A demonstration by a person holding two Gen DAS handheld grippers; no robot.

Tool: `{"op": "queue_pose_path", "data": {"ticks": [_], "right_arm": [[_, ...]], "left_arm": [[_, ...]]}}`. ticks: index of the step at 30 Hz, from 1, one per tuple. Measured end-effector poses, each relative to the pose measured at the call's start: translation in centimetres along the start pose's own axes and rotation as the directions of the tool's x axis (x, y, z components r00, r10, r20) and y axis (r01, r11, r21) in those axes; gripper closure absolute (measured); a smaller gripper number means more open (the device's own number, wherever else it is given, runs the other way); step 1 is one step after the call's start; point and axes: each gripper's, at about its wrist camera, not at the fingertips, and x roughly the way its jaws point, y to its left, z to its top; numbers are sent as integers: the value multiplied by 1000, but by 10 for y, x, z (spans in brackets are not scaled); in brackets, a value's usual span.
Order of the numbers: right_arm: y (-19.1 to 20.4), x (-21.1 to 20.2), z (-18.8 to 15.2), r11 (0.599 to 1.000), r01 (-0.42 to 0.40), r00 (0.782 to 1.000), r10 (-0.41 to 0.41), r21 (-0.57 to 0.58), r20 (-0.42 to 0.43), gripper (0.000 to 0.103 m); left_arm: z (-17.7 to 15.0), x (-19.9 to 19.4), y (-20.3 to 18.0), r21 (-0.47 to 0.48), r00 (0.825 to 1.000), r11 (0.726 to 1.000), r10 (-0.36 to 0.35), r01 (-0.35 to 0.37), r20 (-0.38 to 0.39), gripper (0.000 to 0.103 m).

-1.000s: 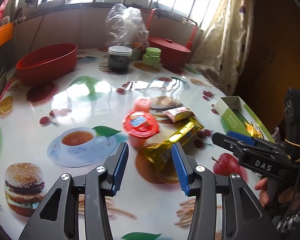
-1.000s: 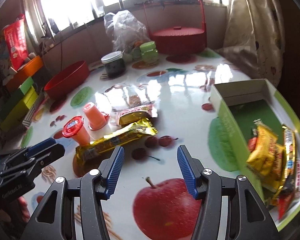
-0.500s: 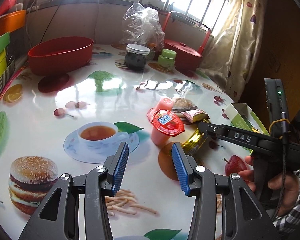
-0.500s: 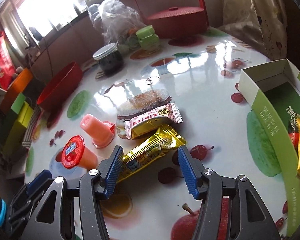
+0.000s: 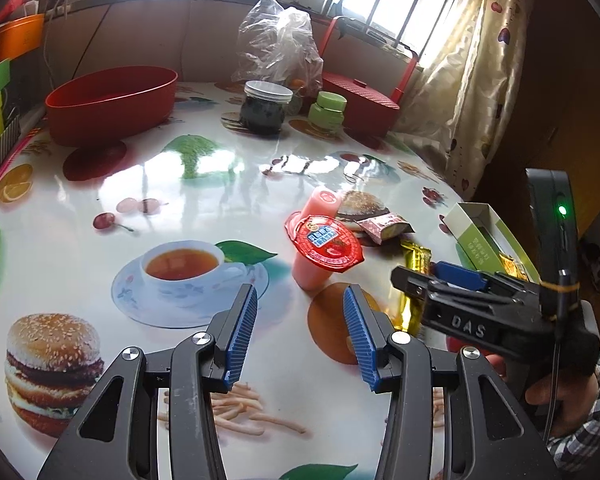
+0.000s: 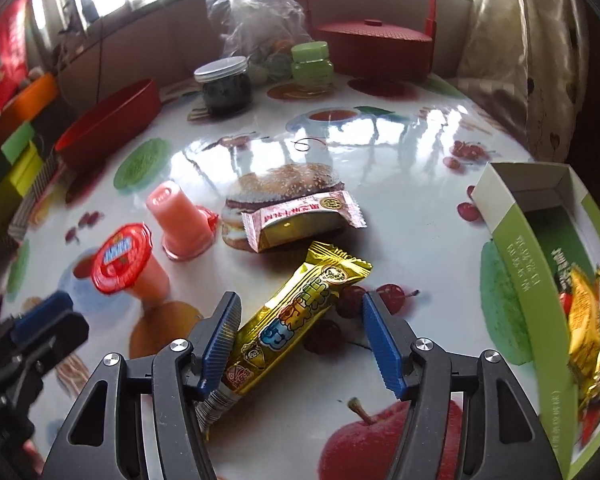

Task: Organize snacks
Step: 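Move both open tools back toward the remaining snacks on the table, then grasp the gold wafer stick with the right tool while the left tool grasps the red jelly cup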

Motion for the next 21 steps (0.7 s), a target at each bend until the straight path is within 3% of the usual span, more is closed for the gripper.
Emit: {"op": "queue_pose_path", "data": {"ticks": [4, 11, 15, 21], "right_arm": [[-10, -5, -5, 999, 27, 1000, -27, -28, 2, 40], [-27, -17, -17, 998, -39, 999, 39, 56, -2, 40], [-25, -15, -22, 999, -29, 999, 29, 43, -16, 40], [-30, -14, -23, 996, 90, 996, -90, 5, -9, 40]], "left_arm": [[1, 5, -6, 13, 1000, 1000, -9, 10, -16, 56], [6, 21, -16, 33, 999, 999, -10, 11, -46, 56], [10, 31, -18, 43, 998, 999, 4, -1, -56, 56], [17, 40, -21, 60, 999, 998, 17, -15, -47, 56]]}}
